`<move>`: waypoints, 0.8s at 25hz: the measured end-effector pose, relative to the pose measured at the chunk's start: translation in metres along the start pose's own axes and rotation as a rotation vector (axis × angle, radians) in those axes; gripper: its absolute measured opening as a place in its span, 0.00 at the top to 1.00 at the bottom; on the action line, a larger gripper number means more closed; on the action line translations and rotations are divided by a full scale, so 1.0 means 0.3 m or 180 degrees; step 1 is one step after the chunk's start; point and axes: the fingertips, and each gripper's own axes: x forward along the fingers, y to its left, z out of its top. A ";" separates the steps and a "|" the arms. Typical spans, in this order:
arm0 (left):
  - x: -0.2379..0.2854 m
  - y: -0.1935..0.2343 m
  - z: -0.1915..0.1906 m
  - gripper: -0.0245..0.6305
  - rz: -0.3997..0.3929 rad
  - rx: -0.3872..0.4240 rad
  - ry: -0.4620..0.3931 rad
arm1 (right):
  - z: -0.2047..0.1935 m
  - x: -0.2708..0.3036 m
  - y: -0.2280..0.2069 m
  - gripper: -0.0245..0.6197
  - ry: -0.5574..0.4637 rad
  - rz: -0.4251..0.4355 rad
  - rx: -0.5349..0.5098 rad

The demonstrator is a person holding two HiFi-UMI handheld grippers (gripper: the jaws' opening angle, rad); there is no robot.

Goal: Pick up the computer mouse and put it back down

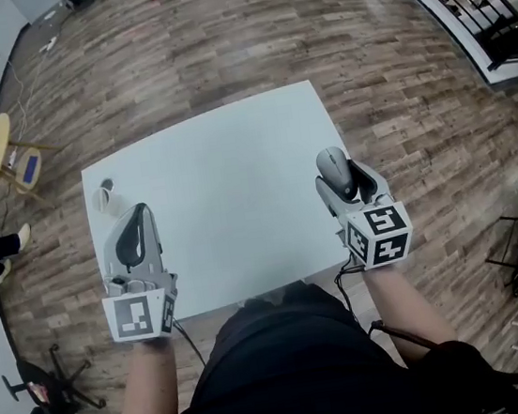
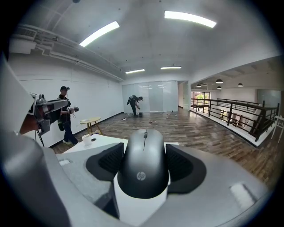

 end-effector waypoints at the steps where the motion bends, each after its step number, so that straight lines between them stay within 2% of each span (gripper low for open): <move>1: 0.005 -0.003 -0.002 0.96 -0.0024 -0.0010 -0.0010 | -0.006 0.004 -0.001 0.50 0.0014 -0.0003 -0.0002; 20: 0.070 -0.082 -0.076 0.96 -0.0297 0.0056 0.0229 | -0.186 0.056 -0.016 0.50 0.0342 -0.0017 0.0164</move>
